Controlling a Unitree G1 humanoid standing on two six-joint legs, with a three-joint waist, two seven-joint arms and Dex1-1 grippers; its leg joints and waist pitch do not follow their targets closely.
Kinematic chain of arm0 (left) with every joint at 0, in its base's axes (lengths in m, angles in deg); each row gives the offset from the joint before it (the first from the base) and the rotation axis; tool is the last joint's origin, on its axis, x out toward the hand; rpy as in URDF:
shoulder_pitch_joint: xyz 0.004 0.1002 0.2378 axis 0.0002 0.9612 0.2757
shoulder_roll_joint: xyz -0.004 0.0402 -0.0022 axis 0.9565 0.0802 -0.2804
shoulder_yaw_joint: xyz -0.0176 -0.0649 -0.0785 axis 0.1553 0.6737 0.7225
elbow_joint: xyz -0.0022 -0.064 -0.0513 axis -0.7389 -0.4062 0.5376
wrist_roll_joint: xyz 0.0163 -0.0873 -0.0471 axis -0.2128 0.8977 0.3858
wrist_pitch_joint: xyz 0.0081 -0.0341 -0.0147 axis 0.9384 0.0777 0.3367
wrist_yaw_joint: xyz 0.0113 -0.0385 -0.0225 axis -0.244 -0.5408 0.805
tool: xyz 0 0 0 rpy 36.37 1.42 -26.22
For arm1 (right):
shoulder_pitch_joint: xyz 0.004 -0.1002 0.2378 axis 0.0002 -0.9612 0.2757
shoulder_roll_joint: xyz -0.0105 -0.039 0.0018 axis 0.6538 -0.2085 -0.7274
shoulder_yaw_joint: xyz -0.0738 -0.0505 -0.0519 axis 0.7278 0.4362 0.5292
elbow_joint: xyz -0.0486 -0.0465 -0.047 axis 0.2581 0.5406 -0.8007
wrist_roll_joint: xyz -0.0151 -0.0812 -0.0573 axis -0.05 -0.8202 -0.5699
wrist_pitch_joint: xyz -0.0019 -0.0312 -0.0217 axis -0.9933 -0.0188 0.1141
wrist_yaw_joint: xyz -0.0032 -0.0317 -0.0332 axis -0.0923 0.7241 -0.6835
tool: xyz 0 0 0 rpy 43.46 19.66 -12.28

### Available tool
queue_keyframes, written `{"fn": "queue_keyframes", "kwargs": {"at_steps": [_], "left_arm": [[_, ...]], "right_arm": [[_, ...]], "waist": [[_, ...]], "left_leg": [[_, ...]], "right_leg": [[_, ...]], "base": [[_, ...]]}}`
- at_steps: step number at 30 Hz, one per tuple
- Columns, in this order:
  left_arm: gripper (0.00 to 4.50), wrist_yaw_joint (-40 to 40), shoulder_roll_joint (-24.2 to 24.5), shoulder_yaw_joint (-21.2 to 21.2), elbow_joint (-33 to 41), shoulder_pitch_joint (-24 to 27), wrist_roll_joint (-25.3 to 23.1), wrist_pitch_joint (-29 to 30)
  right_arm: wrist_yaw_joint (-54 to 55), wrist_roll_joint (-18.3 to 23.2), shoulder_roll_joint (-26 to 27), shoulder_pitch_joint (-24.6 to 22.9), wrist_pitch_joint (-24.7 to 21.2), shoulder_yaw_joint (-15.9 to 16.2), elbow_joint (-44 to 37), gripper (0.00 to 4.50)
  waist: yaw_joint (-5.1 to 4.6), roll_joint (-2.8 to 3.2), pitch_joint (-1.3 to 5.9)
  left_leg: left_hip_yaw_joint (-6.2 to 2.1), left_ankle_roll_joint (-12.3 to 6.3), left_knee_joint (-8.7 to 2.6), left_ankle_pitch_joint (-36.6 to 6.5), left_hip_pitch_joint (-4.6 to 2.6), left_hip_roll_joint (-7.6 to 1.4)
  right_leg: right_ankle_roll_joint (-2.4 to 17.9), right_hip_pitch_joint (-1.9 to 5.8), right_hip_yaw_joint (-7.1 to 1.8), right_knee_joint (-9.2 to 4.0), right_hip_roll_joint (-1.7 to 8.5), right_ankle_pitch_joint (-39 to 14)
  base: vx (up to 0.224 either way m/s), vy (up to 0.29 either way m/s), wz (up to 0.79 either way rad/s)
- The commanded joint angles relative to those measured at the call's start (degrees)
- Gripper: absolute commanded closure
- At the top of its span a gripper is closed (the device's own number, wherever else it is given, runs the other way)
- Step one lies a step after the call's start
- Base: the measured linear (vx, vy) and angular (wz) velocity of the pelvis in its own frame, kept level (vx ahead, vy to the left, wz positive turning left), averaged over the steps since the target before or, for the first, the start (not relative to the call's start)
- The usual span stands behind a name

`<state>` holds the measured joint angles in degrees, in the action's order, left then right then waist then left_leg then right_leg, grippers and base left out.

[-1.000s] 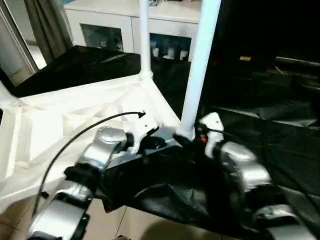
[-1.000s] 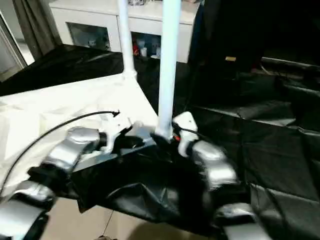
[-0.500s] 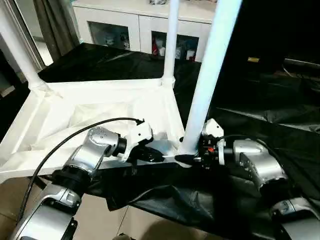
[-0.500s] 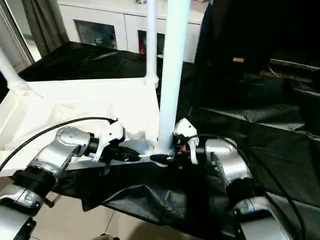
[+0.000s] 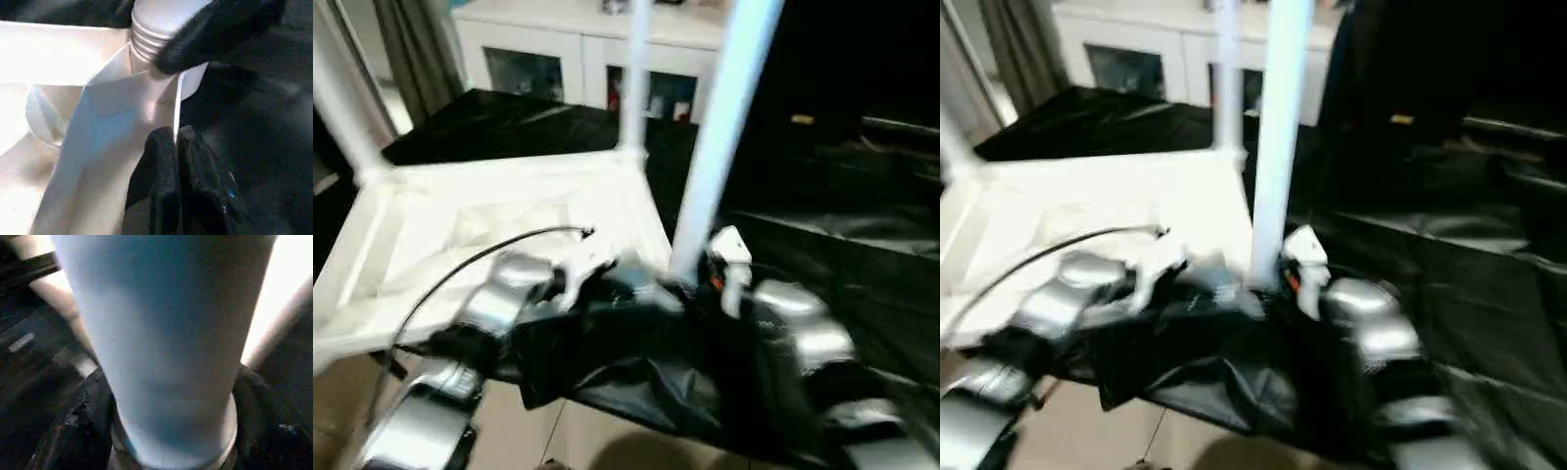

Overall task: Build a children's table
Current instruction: Rotate leg to tighten

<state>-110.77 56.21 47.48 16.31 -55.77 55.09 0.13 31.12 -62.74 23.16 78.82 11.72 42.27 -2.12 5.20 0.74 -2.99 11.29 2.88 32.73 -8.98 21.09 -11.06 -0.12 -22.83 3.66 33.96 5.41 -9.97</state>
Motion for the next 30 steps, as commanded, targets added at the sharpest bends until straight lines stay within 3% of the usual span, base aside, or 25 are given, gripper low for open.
{"fn": "queue_keyframes", "kwargs": {"at_steps": [1,2,3,5,9,10,11,15,16,21,23,24,30], "left_arm": [[4.5,7.27,-2.81,1.63,-1.62,-1.62,-0.09,1.12],[4.5,8.31,-3.63,1.46,-2.03,-2.02,-0.38,1.08],[4.5,8.67,-3.92,1.37,-2.17,-2.16,-0.5,1.03],[4.5,11.77,-6.99,0.85,-3.7,-3.45,-1.27,1.37],[4.5,14.16,-9.03,1.27,-4.91,-4.33,-1.16,1.21],[4.5,14.05,-9.41,0.85,-5.71,-4.68,-1.56,0.18],[4.5,13.75,-9.43,0.51,-6.05,-4.78,-1.86,-0.46],[4.5,8.04,-6.73,-0.37,-4.47,-3.25,-1.46,-2.38],[4.5,6.95,-6.11,-0.41,-4.24,-3.01,-1.4,-2.71],[4.5,-1.0,-1.78,-0.61,-2.32,-1.15,-0.6,-4.87],[4.5,-4.98,-0.46,-0.4,-1.47,-0.45,0.57,-5.58],[4.5,-6.84,0.22,-0.33,-0.86,-0.19,1.2,-5.31],[4.5,-14.89,3.66,-1.27,2.07,1.01,2.86,-2.4]], "right_arm": [[8.08,-1.62,2.48,-0.51,-2.22,0.06,2.93,1.78],[10.34,-1.68,3.53,-0.38,-2.71,-0.27,2.95,1.78],[11.14,-1.74,3.89,-0.33,-2.84,-0.34,2.94,1.78],[14.1,-2.91,7.67,0.06,-4.14,1.02,1.91,1.79],[14.65,-4.79,10.19,0.81,-3.06,3.5,1.67,1.79],[13.82,-4.86,10.8,1.12,-2.01,4.05,1.76,1.79],[13.25,-4.39,11.0,1.2,-1.74,3.93,1.82,1.23],[8.11,-2.83,8.35,1.25,-2.05,3.92,0.24,1.03],[7.24,-2.99,7.59,1.22,-1.95,4.11,-0.13,0.74],[-4.51,-1.54,0.75,0.49,-1.65,5.05,-3.68,0.64],[-9.84,-0.81,-2.39,0.01,-1.3,5.6,-5.23,0.64],[-12.59,-0.31,-3.87,-0.2,-1.24,5.78,-5.87,0.64],[-20.29,-0.31,-7.91,-0.18,0.68,6.33,-5.79,0.64]], "waist": [[-0.43,0.1,2.94],[-0.62,0.45,2.91],[-0.73,0.42,2.92],[-0.95,1.08,3.07],[-0.92,0.66,2.93],[-1.02,0.12,2.9],[-0.9,0.23,2.91],[-0.8,0.17,2.99],[-0.84,0.04,3.02],[-0.82,0.22,3.51],[-0.44,0.18,3.65],[-0.32,0.12,3.77],[0.44,0.34,4.52]], "left_leg": [[-2.08,3.16,-4.31,-27.78,-1.89,-1.74],[-2.15,2.76,-4.33,-27.92,-1.82,-1.71],[-2.16,2.59,-4.43,-28.06,-1.72,-1.75],[-2.24,2.58,-4.85,-28.65,-1.63,-1.87],[-2.01,1.96,-4.6,-29.59,-2.01,-1.55],[-1.89,1.46,-4.54,-29.5,-2.02,-1.57],[-1.93,1.1,-4.48,-29.03,-2.04,-1.54],[-1.98,0.51,-4.57,-27.8,-1.72,-1.65],[-2.02,0.38,-4.69,-27.19,-1.44,-1.68],[-1.57,-0.38,-4.69,-22.81,-0.69,-2.0],[-1.0,-1.55,-4.27,-20.4,-0.89,-2.11],[-0.84,-2.13,-4.08,-18.91,-0.65,-2.14],[-0.53,-4.59,-3.13,-10.04,-0.43,-2.33]], "right_leg": [[7.1,1.22,-1.42,-6.17,3.47,-34.05],[6.56,1.11,-1.43,-6.43,3.51,-34.68],[6.36,1.16,-1.42,-6.57,3.42,-34.49],[6.73,1.35,-1.32,-6.51,3.08,-30.55],[7.1,0.92,-1.45,-6.76,3.11,-30.84],[6.69,0.82,-1.46,-7.04,3.13,-32.0],[6.22,0.81,-1.47,-7.11,3.24,-32.96],[5.59,0.95,-1.55,-7.09,3.41,-33.36],[5.72,1.15,-1.54,-6.91,3.37,-32.61],[9.14,1.88,-2.08,-5.46,3.12,-21.22],[11.47,1.93,-2.08,-4.96,2.88,-16.43],[12.35,2.18,-2.1,-4.62,2.97,-14.77],[16.74,2.53,-1.8,-2.69,2.7,-0.99]], "base": [[-0.05,0.016,-0.06],[-0.05,0.016,-0.06],[0.0,0.0,0.0],[0.0,0.0,0.0],[0.0,0.0,0.0],[0.0,0.0,0.0],[0.0,0.0,0.0],[0.0,0.0,0.0],[0.0,0.0,0.0],[0.0,0.0,0.0],[0.0,0.0,0.0],[0.056,-0.019,0.04],[0.046,-0.015,0.01]]}}
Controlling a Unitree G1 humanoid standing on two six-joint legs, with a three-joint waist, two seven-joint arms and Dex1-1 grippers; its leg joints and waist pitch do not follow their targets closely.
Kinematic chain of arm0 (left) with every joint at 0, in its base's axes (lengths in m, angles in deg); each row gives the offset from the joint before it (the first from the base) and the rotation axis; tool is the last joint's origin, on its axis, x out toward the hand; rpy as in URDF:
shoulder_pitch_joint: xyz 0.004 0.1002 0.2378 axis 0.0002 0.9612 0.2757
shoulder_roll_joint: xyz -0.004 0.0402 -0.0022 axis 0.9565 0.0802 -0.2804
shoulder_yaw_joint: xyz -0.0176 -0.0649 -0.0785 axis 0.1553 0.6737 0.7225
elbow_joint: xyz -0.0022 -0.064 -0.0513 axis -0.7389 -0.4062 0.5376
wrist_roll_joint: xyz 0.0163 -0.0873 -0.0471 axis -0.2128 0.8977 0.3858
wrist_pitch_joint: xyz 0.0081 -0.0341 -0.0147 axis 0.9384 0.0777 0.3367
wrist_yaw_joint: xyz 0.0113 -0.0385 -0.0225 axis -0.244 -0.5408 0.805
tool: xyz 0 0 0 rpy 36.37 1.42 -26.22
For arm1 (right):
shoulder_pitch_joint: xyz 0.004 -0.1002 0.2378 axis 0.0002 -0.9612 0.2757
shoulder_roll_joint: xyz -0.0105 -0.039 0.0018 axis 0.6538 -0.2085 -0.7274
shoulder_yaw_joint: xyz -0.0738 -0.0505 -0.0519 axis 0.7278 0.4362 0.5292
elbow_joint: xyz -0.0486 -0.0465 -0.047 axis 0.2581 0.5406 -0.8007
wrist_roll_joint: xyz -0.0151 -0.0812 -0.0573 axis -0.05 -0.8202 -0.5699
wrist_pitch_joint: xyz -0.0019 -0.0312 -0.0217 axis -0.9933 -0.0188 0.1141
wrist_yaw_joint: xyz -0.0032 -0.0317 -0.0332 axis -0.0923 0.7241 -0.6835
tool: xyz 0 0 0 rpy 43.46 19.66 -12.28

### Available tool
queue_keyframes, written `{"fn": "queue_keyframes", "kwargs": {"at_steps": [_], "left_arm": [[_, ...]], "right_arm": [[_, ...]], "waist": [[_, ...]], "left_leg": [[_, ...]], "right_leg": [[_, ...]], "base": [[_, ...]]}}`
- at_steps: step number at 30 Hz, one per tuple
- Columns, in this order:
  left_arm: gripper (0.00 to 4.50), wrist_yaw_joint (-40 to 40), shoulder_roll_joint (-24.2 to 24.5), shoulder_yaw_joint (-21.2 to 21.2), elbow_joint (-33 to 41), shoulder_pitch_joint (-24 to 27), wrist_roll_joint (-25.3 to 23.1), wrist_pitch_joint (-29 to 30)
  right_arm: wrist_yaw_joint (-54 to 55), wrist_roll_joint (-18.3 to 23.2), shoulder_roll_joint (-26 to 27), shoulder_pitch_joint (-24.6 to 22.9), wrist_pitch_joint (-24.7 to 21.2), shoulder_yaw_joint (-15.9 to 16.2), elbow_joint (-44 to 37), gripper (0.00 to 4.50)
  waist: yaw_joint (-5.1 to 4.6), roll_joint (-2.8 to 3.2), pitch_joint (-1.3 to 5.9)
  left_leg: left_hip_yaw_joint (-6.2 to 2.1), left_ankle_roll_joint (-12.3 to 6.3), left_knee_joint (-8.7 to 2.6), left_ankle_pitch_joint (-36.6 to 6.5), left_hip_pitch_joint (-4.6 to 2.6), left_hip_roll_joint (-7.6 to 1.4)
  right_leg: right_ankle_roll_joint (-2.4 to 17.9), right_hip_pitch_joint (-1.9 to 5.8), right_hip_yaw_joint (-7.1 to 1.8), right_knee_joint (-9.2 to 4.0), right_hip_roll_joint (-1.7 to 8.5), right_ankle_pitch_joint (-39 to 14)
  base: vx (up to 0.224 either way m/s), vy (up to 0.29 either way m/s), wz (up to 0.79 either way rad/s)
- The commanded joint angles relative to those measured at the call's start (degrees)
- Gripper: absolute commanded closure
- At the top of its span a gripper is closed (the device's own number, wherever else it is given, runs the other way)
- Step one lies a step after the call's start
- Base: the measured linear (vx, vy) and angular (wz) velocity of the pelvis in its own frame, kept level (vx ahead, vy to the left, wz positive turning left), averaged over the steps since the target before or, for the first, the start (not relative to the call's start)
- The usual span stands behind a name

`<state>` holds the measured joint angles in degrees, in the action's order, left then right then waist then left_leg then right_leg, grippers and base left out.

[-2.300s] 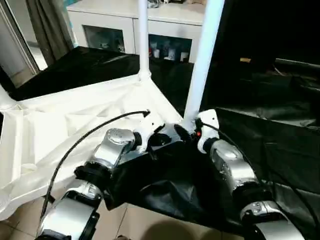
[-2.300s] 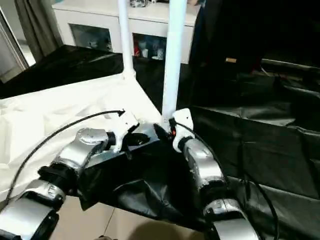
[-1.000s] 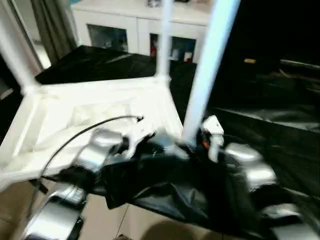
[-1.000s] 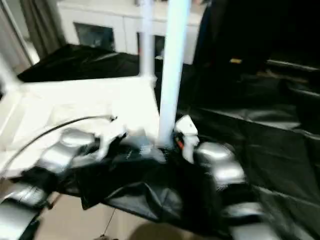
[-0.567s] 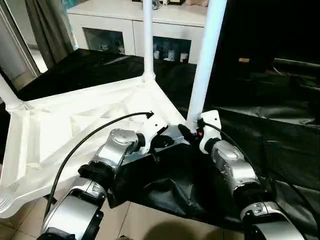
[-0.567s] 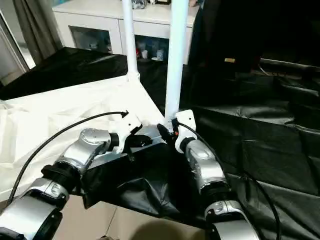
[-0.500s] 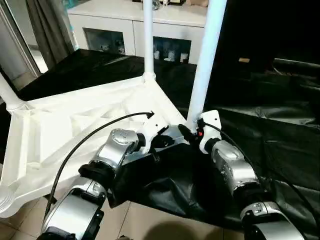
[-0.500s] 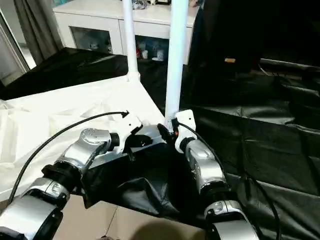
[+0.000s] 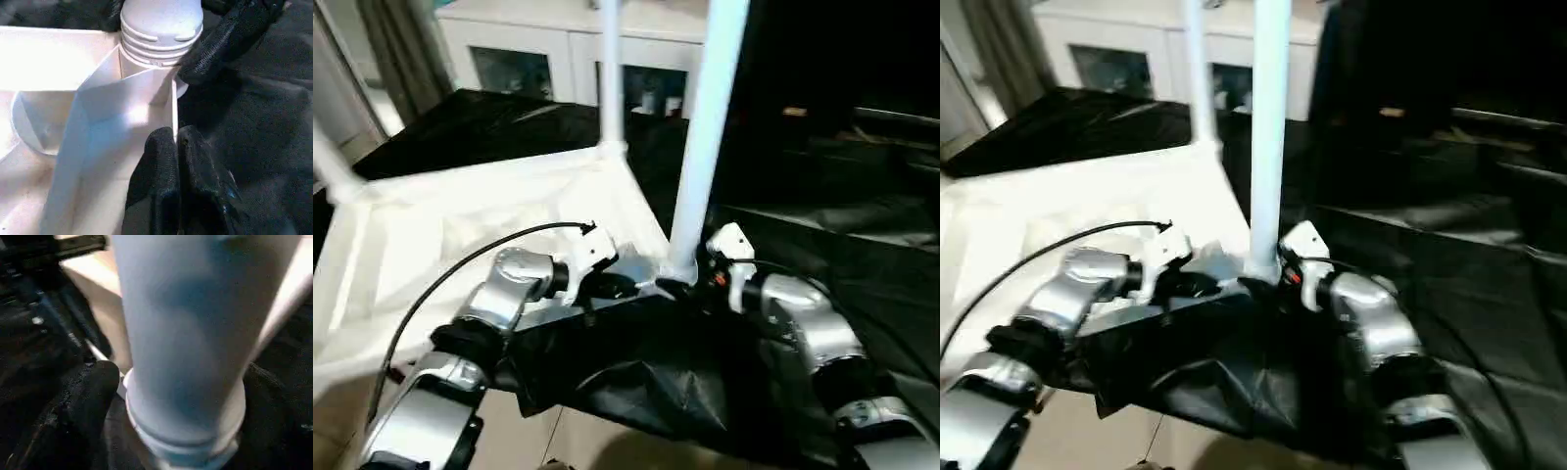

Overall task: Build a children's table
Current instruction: Rotate leg to tighten

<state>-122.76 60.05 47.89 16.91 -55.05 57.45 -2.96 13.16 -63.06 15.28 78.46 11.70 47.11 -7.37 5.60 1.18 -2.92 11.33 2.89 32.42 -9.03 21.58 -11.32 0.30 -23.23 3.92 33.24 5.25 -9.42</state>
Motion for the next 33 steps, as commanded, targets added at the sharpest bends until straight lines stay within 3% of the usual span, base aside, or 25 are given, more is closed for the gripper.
{"fn": "queue_keyframes", "kwargs": {"at_steps": [1,5,7,10,19,21,22,24,25,26,27,29,33], "left_arm": [[4.5,-4.55,0.63,-1.83,1.84,0.49,0.73,1.24],[4.5,-6.06,1.29,-1.66,2.41,0.68,1.22,1.69],[4.5,-6.32,1.5,-1.65,2.78,0.84,1.26,1.84],[4.5,-6.34,1.61,-1.67,2.96,0.85,1.28,2.08],[4.5,-3.7,0.78,-0.7,2.5,0.67,1.32,2.37],[4.5,2.06,-0.84,-0.14,0.15,-0.43,-0.26,1.53],[4.5,5.59,-1.88,0.16,-1.18,-1.09,-1.13,1.54],[4.5,6.3,-2.11,0.19,-1.34,-1.19,-1.31,1.58],[4.5,13.18,-4.6,1.1,-3.4,-2.56,-2.19,2.37],[4.5,13.47,-4.71,1.14,-3.47,-2.61,-2.22,2.39],[4.5,20.71,-7.8,1.96,-5.22,-4.04,-2.97,3.11],[4.5,24.22,-9.57,2.23,-5.92,-4.69,-3.29,3.76],[4.5,29.6,-12.99,2.41,-7.25,-5.77,-3.8,4.48]], "right_arm": [[-4.08,0.07,-0.79,0.44,1.07,1.74,-0.36,0.64],[-6.13,0.61,-1.38,0.76,0.99,1.88,-0.38,0.64],[-6.76,0.86,-1.35,0.81,0.66,1.87,-0.33,0.79],[-7.19,1.1,-1.11,0.81,0.44,1.92,-0.31,1.01],[-6.31,2.98,0.66,-0.91,-1.67,0.71,-1.2,1.6],[-1.21,2.37,2.43,-1.71,-0.78,-0.35,-0.48,1.69],[2.62,1.68,3.79,-2.12,-0.8,-0.78,0.09,1.71],[4.02,1.3,4.17,-2.13,-1.09,-0.84,0.35,1.74],[12.61,-0.94,6.97,-1.94,-1.05,-1.21,2.93,1.74],[12.97,-1.0,7.1,-1.91,-1.09,-1.25,3.03,1.74],[23.25,-2.75,10.72,-1.0,-1.96,-2.14,6.07,1.75],[29.62,-3.95,12.81,-0.07,-2.26,-2.64,7.92,1.75],[36.47,-4.96,16.92,2.48,-3.03,-2.8,10.17,1.76]], "waist": [[0.12,0.02,4.47],[0.2,0.15,4.27],[0.23,0.08,4.08],[0.24,0.13,3.97],[0.41,-0.05,4.13],[0.35,-0.32,4.04],[0.39,-0.34,3.97],[0.35,-0.34,3.82],[0.16,-0.55,3.7],[0.03,-0.41,3.54],[-0.3,-0.27,3.25],[-0.6,-0.46,3.12],[-1.12,-0.35,3.09]], "left_leg": [[-0.56,-4.87,-2.75,-9.63,-0.87,-2.02],[-0.57,-5.13,-2.82,-10.58,-0.85,-2.04],[-0.65,-3.46,-3.11,-13.84,-1.07,-2.2],[-0.64,-2.47,-3.26,-15.37,-1.27,-2.23],[-0.66,-2.69,-3.1,-13.47,-1.01,-2.13],[-0.63,-2.64,-3.15,-13.62,-0.96,-2.13],[-0.62,-1.85,-3.2,-15.06,-1.33,-2.14],[-0.8,-1.08,-3.41,-16.15,-1.23,-2.06],[-0.79,-0.59,-3.51,-16.53,-1.16,-2.02],[-0.82,-0.13,-3.57,-17.41,-1.32,-1.91],[-1.0,0.88,-3.77,-19.7,-1.6,-1.86],[-1.34,1.84,-3.85,-22.7,-1.97,-1.58],[-1.73,1.55,-4.01,-25.06,-2.1,-1.45]], "right_leg": [[16.59,2.96,-2.03,-1.87,2.86,-0.81],[16.87,2.99,-1.92,-2.09,2.89,-2.42],[15.94,2.94,-2.0,-2.57,3.06,-7.67],[15.43,2.71,-2.07,-2.84,2.99,-9.77],[15.04,2.86,-2.12,-2.56,3.05,-8.43],[14.84,2.78,-2.1,-2.68,3.0,-9.12],[14.24,2.46,-2.21,-3.03,3.15,-11.56],[13.18,2.56,-2.2,-3.26,3.24,-14.8],[12.33,2.32,-2.27,-3.46,3.26,-16.65],[11.97,2.12,-2.29,-3.73,3.29,-18.25],[10.94,1.93,-2.23,-4.2,3.4,-22.48],[8.77,1.9,-1.94,-4.91,3.49,-28.62],[6.47,1.74,-1.75,-5.72,3.45,-32.19]], "base": [[0.0,0.0,0.0],[0.0,0.0,0.0],[0.0,0.0,0.0],[0.0,0.0,0.0],[0.0,0.0,0.0],[0.0,0.0,0.0],[0.0,0.0,0.0],[0.0,0.0,0.0],[0.0,0.0,0.0],[0.0,0.0,0.0],[0.0,0.0,0.0],[0.0,0.0,0.0],[0.0,0.0,0.0]]}}
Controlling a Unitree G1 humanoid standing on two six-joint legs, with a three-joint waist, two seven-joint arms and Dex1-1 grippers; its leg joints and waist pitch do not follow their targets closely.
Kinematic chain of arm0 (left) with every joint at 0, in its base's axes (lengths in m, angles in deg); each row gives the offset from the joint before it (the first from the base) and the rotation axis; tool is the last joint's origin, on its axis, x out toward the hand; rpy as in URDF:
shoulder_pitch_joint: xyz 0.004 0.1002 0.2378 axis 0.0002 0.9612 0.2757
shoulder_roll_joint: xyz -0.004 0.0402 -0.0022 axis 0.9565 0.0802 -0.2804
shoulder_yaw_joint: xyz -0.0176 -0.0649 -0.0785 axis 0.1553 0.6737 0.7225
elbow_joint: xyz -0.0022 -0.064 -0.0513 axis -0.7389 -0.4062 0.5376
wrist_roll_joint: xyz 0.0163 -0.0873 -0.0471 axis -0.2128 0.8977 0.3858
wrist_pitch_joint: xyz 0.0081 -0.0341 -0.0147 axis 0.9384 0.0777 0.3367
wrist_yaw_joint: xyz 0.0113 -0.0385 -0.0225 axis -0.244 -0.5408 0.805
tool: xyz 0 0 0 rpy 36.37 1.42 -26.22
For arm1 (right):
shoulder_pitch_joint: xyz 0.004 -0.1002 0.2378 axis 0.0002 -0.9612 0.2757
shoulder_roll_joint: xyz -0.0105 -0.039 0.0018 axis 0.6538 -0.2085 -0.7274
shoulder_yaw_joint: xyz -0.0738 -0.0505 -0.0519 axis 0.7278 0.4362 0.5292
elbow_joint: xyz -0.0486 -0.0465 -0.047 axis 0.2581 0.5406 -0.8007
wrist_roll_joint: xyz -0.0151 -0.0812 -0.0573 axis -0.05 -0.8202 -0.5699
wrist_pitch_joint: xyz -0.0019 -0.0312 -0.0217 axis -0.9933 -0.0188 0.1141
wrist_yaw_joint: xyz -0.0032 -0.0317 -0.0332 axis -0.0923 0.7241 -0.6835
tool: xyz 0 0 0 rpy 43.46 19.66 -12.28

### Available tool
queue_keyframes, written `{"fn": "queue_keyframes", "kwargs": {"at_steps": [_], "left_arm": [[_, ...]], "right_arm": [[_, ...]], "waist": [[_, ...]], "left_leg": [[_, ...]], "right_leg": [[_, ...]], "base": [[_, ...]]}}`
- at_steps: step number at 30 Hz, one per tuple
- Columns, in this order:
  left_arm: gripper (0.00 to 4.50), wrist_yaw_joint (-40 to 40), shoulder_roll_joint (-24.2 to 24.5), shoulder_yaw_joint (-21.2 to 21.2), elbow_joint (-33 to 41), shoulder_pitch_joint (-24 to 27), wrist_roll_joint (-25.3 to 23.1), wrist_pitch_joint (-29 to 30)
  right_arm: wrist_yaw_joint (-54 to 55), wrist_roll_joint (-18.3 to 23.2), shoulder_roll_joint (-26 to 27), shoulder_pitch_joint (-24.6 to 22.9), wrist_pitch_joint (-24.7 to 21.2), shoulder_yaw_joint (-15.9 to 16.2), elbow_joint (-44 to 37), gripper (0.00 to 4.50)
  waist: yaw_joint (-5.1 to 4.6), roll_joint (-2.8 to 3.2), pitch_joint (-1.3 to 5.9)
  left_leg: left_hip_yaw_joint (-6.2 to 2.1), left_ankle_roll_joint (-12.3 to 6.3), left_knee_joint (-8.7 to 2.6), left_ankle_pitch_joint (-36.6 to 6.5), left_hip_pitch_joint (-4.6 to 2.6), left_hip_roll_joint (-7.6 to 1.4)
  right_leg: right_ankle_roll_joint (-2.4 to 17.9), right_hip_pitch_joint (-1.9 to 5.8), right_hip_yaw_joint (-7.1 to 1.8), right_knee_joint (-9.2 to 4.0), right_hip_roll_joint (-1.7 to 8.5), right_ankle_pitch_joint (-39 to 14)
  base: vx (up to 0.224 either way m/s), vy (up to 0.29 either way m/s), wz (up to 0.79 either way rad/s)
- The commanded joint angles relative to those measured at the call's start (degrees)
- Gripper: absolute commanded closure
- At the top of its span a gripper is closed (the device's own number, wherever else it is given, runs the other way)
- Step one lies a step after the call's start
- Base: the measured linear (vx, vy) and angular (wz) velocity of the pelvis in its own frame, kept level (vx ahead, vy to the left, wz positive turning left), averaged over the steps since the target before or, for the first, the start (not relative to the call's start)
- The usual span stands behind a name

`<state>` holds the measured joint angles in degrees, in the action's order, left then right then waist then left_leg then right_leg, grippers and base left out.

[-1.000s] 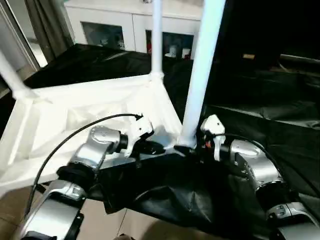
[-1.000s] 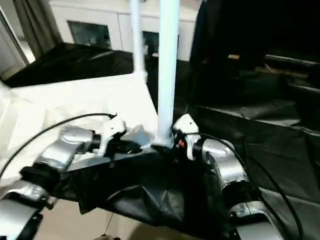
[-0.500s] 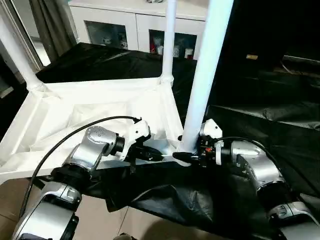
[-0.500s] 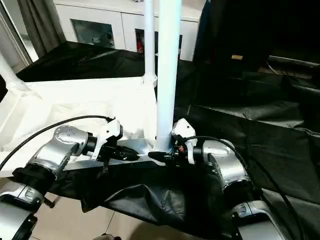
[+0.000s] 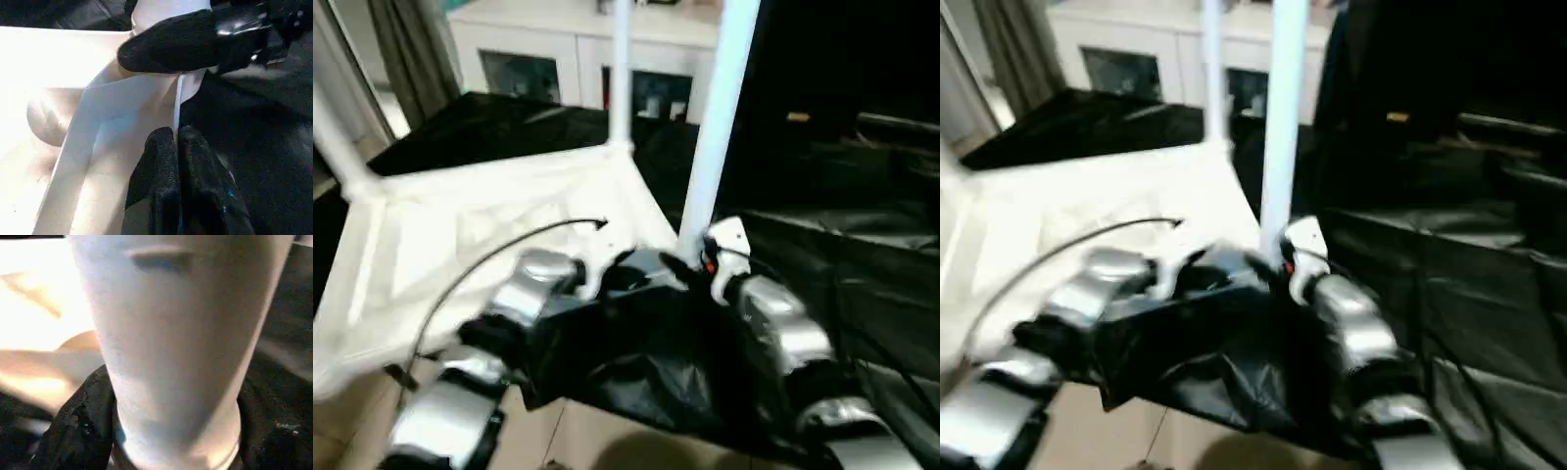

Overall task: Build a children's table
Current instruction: Rotate leg to tighten

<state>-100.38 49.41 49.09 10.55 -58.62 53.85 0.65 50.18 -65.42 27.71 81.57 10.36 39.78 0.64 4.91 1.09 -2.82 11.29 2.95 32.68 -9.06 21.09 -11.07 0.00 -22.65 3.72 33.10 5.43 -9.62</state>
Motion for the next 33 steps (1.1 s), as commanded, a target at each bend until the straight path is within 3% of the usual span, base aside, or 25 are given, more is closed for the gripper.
{"fn": "queue_keyframes", "kwargs": {"at_steps": [1,3,4,6,11,13,16,17,20,21,23,24,25,28,30,33], "left_arm": [[4.5,7.36,-2.86,1.08,-1.05,-2.32,-0.22,0.7],[4.5,7.16,-3.31,0.98,-1.31,-2.48,-0.24,0.41],[4.5,6.56,-3.32,0.87,-1.33,-2.53,-0.35,0.03],[4.5,4.16,-2.59,0.39,-0.75,-2.18,-0.41,-0.96],[4.5,-5.82,1.85,-1.27,2.47,-0.25,0.34,-2.02],[4.5,-8.49,3.26,-1.79,3.14,0.14,0.39,-2.1],[4.5,-15.23,6.95,-2.16,4.15,0.69,1.15,-3.72],[4.5,-16.73,7.49,-2.09,4.46,0.85,1.51,-3.83],[4.5,-21.64,9.03,-1.97,5.85,1.39,2.87,-2.83],[4.5,-22.63,9.34,-2.0,6.16,1.51,3.1,-2.68],[4.5,-25.03,10.2,-2.43,7.04,1.89,3.6,-1.92],[4.5,-26.13,10.9,-2.67,7.28,2.05,3.79,-1.7],[4.5,-26.02,11.11,-2.57,7.08,2.0,3.77,-1.89],[4.5,-25.99,11.44,-2.41,6.81,1.92,3.79,-2.05],[4.5,-26.03,11.59,-2.28,6.86,1.98,3.88,-2.04],[4.5,-26.03,11.59,-2.28,6.86,1.98,3.88,-2.04]], "right_arm": [[-0.28,-3.14,5.11,-0.26,-1.27,5.02,2.06,1.76],[-0.32,-3.66,5.64,0.09,-0.42,5.43,2.04,1.76],[-1.84,-3.09,5.82,0.19,0.27,5.26,1.83,1.2],[-5.58,-2.36,5.26,0.14,1.03,5.79,1.21,1.06],[-18.96,-0.85,-0.87,-2.06,2.3,8.8,-3.24,0.76],[-22.86,0.07,-2.87,-2.64,2.14,9.01,-4.66,0.76],[-29.82,1.49,-8.39,-2.46,2.17,7.82,-5.46,0.76],[-31.38,1.68,-9.23,-2.33,2.19,7.23,-5.41,0.76],[-37.52,3.25,-12.11,-2.26,1.0,6.22,-6.67,0.76],[-38.51,3.39,-12.67,-2.24,0.8,6.23,-6.95,0.76],[-40.88,3.78,-13.98,-2.27,0.37,6.65,-7.63,0.76],[-42.62,3.69,-14.93,-2.27,-0.12,7.39,-8.07,0.76],[-43.18,3.29,-15.39,-2.25,-0.08,7.9,-8.11,0.76],[-44.13,3.09,-15.83,-2.17,-0.2,8.54,-8.04,0.76],[-44.38,3.06,-15.77,-2.12,-0.08,8.68,-7.94,1.0],[-44.38,3.06,-15.77,-2.12,-0.08,8.68,-7.94,1.0]], "waist": [[-0.35,-0.04,3.16],[-0.35,-0.21,3.07],[-0.27,-0.17,3.17],[-0.22,-0.2,3.2],[0.01,-0.23,3.44],[0.2,-0.21,3.74],[0.56,-0.1,4.01],[0.6,0.07,4.12],[0.69,0.03,4.38],[0.79,0.34,4.45],[0.9,0.29,4.39],[0.97,-0.19,4.35],[1.16,0.01,4.37],[1.37,-0.13,4.06],[1.5,-0.19,3.93],[1.5,-0.25,3.88]], "left_leg": [[-1.75,1.18,-4.39,-24.49,-1.47,-1.67],[-1.65,0.89,-4.45,-24.55,-1.38,-1.65],[-1.64,0.56,-4.47,-24.45,-1.36,-1.71],[-1.57,0.37,-4.5,-24.2,-1.28,-1.74],[-1.42,-0.66,-4.47,-21.3,-0.69,-1.9],[-1.2,-2.07,-4.18,-17.47,-0.14,-1.99],[-0.88,-2.89,-3.66,-15.29,-0.56,-2.03],[-0.73,-3.68,-3.4,-13.5,-0.27,-2.11],[-0.62,-4.63,-3.06,-10.74,-0.31,-2.14],[-0.61,-5.15,-2.92,-10.24,-0.38,-2.16],[-0.57,-5.48,-2.93,-10.33,-0.48,-2.3],[-0.49,-5.37,-2.94,-10.46,-0.45,-2.35],[-0.53,-5.31,-2.92,-10.73,-0.58,-2.36],[-0.51,-4.18,-3.16,-13.01,-0.59,-2.43],[-0.58,-3.05,-3.31,-14.46,-0.66,-2.47],[-0.61,-2.23,-3.37,-15.14,-0.63,-2.43]], "right_leg": [[6.64,1.3,-1.58,-5.55,3.3,-30.64],[6.58,1.18,-1.63,-5.65,3.17,-29.97],[6.89,1.21,-1.74,-5.5,3.21,-28.77],[7.38,1.24,-1.8,-5.35,3.15,-27.35],[8.8,1.78,-2.05,-4.61,3.19,-21.68],[11.19,2.47,-1.99,-3.61,3.05,-14.66],[13.18,2.37,-1.9,-3.12,2.86,-10.74],[14.69,2.6,-1.86,-2.64,2.82,-7.18],[16.5,2.68,-1.74,-1.99,2.65,-1.82],[17.11,2.69,-1.7,-1.8,2.65,-0.61],[17.64,2.56,-1.64,-1.83,2.6,-0.5],[17.64,2.54,-1.65,-1.87,2.63,-1.16],[17.75,2.47,-1.63,-1.81,2.67,-1.73],[16.54,2.32,-1.74,-2.39,2.88,-6.84],[15.48,2.18,-1.81,-2.64,2.97,-10.25],[14.64,2.14,-1.86,-2.78,2.98,-12.03]], "base": [[0.0,0.0,0.0],[0.0,0.0,0.0],[0.0,0.0,0.0],[0.0,0.0,0.0],[0.0,0.0,0.0],[0.0,0.0,0.0],[0.0,0.0,0.0],[0.0,0.0,0.0],[0.0,0.0,0.0],[0.0,0.0,0.0],[0.0,0.0,0.0],[0.0,0.0,0.0],[0.0,0.0,0.0],[0.0,0.0,0.0],[0.0,0.0,0.0],[0.0,0.0,0.0]]}}
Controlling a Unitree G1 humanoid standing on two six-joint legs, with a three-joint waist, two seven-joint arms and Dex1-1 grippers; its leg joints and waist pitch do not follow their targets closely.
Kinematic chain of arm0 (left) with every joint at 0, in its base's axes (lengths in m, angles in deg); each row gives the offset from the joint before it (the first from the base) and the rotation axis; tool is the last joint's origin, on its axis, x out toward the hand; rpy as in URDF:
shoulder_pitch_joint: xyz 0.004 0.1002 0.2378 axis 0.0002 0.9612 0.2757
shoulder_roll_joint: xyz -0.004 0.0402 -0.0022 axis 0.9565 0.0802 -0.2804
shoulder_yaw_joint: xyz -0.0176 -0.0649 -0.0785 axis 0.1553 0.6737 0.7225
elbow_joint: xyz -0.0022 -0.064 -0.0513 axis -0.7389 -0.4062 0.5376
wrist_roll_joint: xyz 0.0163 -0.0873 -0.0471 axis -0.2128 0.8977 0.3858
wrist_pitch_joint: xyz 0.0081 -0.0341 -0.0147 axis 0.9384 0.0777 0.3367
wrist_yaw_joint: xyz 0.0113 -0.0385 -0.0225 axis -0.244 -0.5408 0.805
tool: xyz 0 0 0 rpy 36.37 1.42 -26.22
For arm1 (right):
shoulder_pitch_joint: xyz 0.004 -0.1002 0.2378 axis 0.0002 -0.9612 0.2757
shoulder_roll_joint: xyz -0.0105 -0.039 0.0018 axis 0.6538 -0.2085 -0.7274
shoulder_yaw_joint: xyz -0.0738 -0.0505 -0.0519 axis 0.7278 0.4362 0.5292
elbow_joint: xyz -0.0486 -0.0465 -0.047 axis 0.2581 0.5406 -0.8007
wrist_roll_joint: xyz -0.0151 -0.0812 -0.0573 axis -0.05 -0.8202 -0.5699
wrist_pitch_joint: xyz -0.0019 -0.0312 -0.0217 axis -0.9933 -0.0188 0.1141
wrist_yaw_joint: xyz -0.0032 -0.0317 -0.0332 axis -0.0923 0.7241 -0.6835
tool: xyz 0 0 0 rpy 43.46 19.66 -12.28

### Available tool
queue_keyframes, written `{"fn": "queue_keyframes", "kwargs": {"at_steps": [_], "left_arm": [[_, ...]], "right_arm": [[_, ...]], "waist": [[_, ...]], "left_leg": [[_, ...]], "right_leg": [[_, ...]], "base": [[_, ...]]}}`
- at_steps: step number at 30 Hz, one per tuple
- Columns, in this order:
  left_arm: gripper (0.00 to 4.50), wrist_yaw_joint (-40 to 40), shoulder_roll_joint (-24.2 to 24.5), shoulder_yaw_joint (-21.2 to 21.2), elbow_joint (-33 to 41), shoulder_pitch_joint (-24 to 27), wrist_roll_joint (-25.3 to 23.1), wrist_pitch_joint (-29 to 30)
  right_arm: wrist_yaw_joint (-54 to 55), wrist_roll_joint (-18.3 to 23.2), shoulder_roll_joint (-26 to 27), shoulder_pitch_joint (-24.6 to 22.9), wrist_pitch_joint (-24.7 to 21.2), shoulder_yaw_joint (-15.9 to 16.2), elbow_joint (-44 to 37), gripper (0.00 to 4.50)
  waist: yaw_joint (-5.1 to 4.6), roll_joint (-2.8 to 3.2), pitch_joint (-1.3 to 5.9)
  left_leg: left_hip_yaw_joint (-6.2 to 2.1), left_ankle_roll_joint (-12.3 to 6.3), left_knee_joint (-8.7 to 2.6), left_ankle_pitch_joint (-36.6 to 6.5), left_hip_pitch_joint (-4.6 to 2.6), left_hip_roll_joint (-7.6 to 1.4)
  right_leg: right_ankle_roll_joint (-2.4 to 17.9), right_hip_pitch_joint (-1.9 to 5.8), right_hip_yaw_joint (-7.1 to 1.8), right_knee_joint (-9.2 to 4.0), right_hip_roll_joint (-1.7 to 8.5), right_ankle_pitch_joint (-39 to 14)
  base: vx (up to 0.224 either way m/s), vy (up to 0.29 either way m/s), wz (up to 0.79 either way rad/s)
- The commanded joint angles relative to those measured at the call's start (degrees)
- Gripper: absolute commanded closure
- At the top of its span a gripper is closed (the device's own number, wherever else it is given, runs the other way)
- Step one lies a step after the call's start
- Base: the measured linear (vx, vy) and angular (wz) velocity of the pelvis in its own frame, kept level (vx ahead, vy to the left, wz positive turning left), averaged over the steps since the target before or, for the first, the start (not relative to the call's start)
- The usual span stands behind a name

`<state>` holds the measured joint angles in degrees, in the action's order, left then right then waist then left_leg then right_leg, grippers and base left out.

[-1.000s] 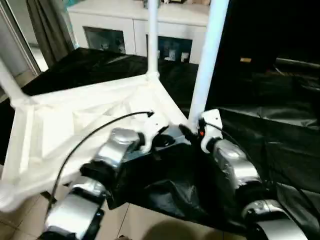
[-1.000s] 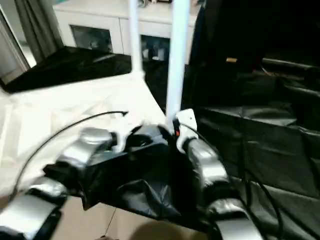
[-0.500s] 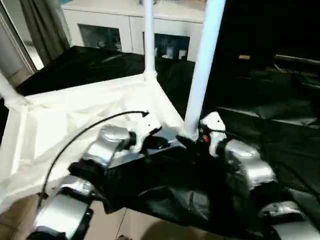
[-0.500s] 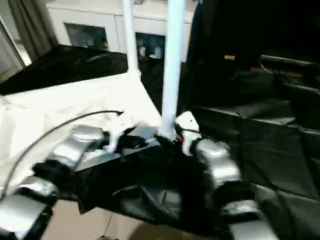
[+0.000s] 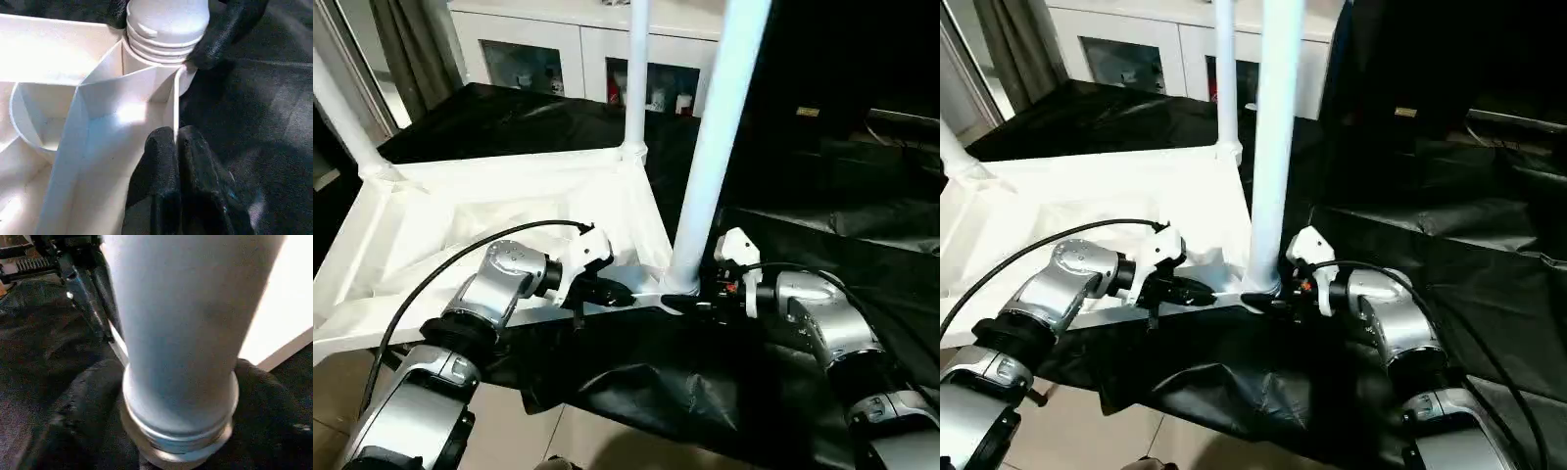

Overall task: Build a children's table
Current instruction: Rotate leg to tighten

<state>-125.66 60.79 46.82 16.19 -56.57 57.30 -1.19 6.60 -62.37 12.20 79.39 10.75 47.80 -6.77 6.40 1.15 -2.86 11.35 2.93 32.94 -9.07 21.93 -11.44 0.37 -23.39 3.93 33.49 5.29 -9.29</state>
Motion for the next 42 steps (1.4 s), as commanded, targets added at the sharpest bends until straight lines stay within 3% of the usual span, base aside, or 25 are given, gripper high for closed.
{"fn": "queue_keyframes", "kwargs": {"at_steps": [1,6,9,11,12,13,14,15,16,19,20,23,25,26,28,30,33,35,39,40,42], "left_arm": [[4.5,-0.75,0.21,-0.01,1.22,-0.07,0.44,-0.2],[4.5,-0.76,0.29,0.31,2.44,0.58,0.6,0.63],[4.5,4.0,-0.81,1.03,2.47,0.63,-0.26,0.83],[4.5,10.68,-2.68,1.86,0.41,-0.67,-1.54,0.94],[4.5,12.31,-3.52,2.32,-0.23,-1.09,-1.44,1.44],[4.5,15.27,-5.07,2.95,-1.22,-1.73,-1.4,1.5],[4.5,17.8,-6.45,3.4,-2.01,-2.25,-1.41,1.47],[4.5,19.42,-7.51,3.54,-2.42,-2.54,-1.49,1.48],[4.5,22.08,-9.38,3.76,-3.08,-2.98,-1.58,1.65],[4.5,26.92,-12.51,3.82,-3.87,-3.43,-2.15,2.03],[4.5,27.95,-13.2,3.66,-3.92,-3.46,-2.33,2.15],[4.5,29.91,-14.78,3.97,-4.34,-3.62,-2.39,2.21],[4.5,29.39,-14.82,3.9,-4.47,-3.55,-2.52,1.89],[4.5,28.07,-14.46,3.69,-4.04,-3.24,-2.39,1.66],[4.5,25.77,-13.4,3.37,-3.08,-2.55,-2.15,1.31],[4.5,22.43,-11.57,2.78,-1.84,-1.65,-1.77,1.31],[4.5,18.24,-8.91,1.81,-0.67,-0.38,-2.05,-0.14],[4.5,15.96,-7.7,1.42,-0.07,0.23,-2.1,-0.88],[4.5,6.81,-3.4,0.79,3.16,2.02,-0.43,-0.71],[4.5,4.37,-2.05,0.73,4.05,2.23,-0.02,-0.16],[4.5,3.67,-1.59,0.59,4.42,2.32,0.04,-0.04]], "right_arm": [[-0.79,0.01,-0.26,0.07,-0.47,0.65,-0.53,1.0],[-1.77,0.58,0.76,-0.08,-1.08,0.54,-0.39,1.3],[2.83,0.72,3.34,-0.79,-1.37,-0.38,0.64,1.52],[11.9,-1.69,5.61,-0.63,-0.08,-1.3,3.3,1.67],[14.72,-2.12,6.5,-0.63,0.02,-1.73,4.15,1.69],[18.71,-2.24,8.18,-0.82,-0.41,-2.45,4.84,1.71],[22.09,-2.28,9.71,-0.99,-0.84,-3.02,5.34,1.73],[24.52,-2.28,10.97,-1.12,-1.21,-3.34,5.63,1.73],[28.48,-2.77,13.06,-1.27,-1.54,-3.41,6.12,1.74],[33.6,-4.52,16.86,-1.38,-1.5,-2.52,6.3,1.75],[35.72,-5.22,18.09,-1.0,-1.59,-2.33,6.75,1.75],[39.12,-7.28,20.61,0.44,0.19,-0.73,8.25,1.75],[38.73,-7.16,20.97,0.74,1.07,-0.61,8.31,1.75],[37.27,-5.9,21.02,0.75,0.71,-1.25,7.92,1.75],[34.27,-4.64,20.49,0.57,0.62,-1.49,7.0,1.19],[29.84,-4.8,18.36,0.04,1.19,-0.33,5.35,1.03],[23.48,-4.56,15.15,-0.85,1.33,1.15,2.96,0.7],[20.65,-4.33,13.59,-1.19,1.9,1.7,1.92,0.7],[10.84,-2.52,7.7,-1.85,3.07,2.32,-1.44,0.7],[7.54,-1.9,6.07,-1.73,3.59,1.62,-1.93,0.7],[6.23,-1.62,5.45,-1.79,3.61,1.33,-2.29,0.7]], "waist": [[0.04,-0.3,3.97],[0.16,-0.64,4.14],[0.19,-0.36,4.13],[-0.04,-0.21,3.84],[-0.04,-0.21,3.84],[-0.34,-0.23,3.52],[-0.45,-0.25,3.53],[-0.45,0.16,3.56],[-0.6,-0.14,3.54],[-1.12,-0.03,3.25],[-1.39,0.31,3.08],[-1.77,-0.01,3.13],[-1.76,0.15,3.24],[-1.7,-0.14,3.35],[-1.67,-0.04,3.36],[-1.69,-0.07,3.47],[-1.58,-0.13,3.69],[-1.55,0.18,3.84],[-1.02,0.02,4.31],[-0.83,-0.35,4.31],[-0.68,-0.13,4.3]], "left_leg": [[-0.67,-2.15,-3.58,-14.82,-1.47,-2.05],[-0.72,-2.79,-3.44,-13.07,-1.21,-1.98],[-0.7,-3.13,-3.4,-12.62,-1.12,-2.01],[-0.87,-1.25,-3.71,-15.48,-1.45,-1.91],[-0.87,-1.25,-3.71,-15.48,-1.45,-1.91],[-0.91,0.01,-3.9,-18.24,-1.61,-1.75],[-0.96,0.4,-3.93,-18.87,-1.74,-1.73],[-1.1,0.84,-3.96,-19.45,-1.85,-1.69],[-1.19,1.23,-4.05,-20.32,-1.9,-1.67],[-1.31,1.36,-4.21,-22.85,-1.94,-1.49],[-1.36,1.42,-4.25,-24.59,-2.2,-1.42],[-1.7,1.23,-4.43,-25.13,-2.26,-1.25],[-1.74,1.03,-4.52,-24.62,-2.16,-1.32],[-1.69,0.57,-4.6,-23.9,-2.15,-1.37],[-1.6,-0.04,-4.76,-22.95,-1.92,-1.47],[-1.57,-0.15,-4.76,-22.66,-1.86,-1.51],[-1.33,-1.52,-4.54,-18.78,-1.08,-1.49],[-1.13,-2.01,-4.27,-17.05,-1.26,-1.53],[-0.8,-4.05,-3.64,-12.17,-1.07,-1.7],[-0.65,-4.82,-3.47,-11.32,-1.14,-1.74],[-0.63,-5.2,-3.44,-11.01,-1.13,-1.84]], "right_leg": [[14.14,2.84,-2.1,-3.14,3.13,-12.06],[14.44,3.04,-1.99,-2.78,3.09,-9.64],[14.76,2.94,-1.99,-2.67,3.1,-8.84],[13.75,2.67,-2.02,-3.28,3.24,-13.49],[13.75,2.67,-2.02,-3.28,3.24,-13.49],[12.16,2.39,-2.13,-3.89,3.31,-18.75],[11.68,2.27,-2.15,-4.03,3.32,-20.08],[11.28,2.24,-2.15,-4.12,3.39,-21.12],[10.48,2.21,-2.12,-4.4,3.36,-22.38],[9.44,2.05,-2.01,-4.87,3.23,-24.81],[8.7,1.8,-1.97,-5.26,3.2,-27.24],[6.66,1.87,-1.74,-5.85,3.31,-31.29],[6.53,1.98,-1.73,-5.81,3.31,-30.51],[6.69,2.05,-1.78,-5.72,3.27,-29.02],[7.51,2.13,-1.99,-5.51,3.21,-26.26],[8.03,2.23,-2.06,-5.25,3.15,-24.59],[9.79,3.05,-2.18,-4.34,3.05,-17.37],[11.18,2.92,-2.27,-3.99,3.16,-14.62],[13.81,3.4,-2.03,-2.87,2.88,-6.72],[14.68,3.32,-2.01,-2.7,2.88,-5.17],[15.24,3.23,-1.98,-2.61,2.93,-4.89]], "base": [[0.0,0.0,0.0],[0.0,0.0,0.0],[0.0,0.0,0.0],[0.0,0.0,0.0],[0.0,0.0,0.0],[0.0,0.0,0.0],[0.0,0.0,0.0],[0.0,0.0,0.0],[0.0,0.0,0.0],[0.0,0.0,0.0],[0.0,0.0,0.0],[0.0,0.0,0.0],[0.0,0.0,0.0],[0.0,0.0,0.0],[0.0,0.0,0.0],[0.0,0.0,0.0],[0.0,0.0,0.0],[0.0,0.0,0.0],[0.0,0.0,0.0],[0.0,0.0,0.0],[0.0,0.0,0.0]]}}
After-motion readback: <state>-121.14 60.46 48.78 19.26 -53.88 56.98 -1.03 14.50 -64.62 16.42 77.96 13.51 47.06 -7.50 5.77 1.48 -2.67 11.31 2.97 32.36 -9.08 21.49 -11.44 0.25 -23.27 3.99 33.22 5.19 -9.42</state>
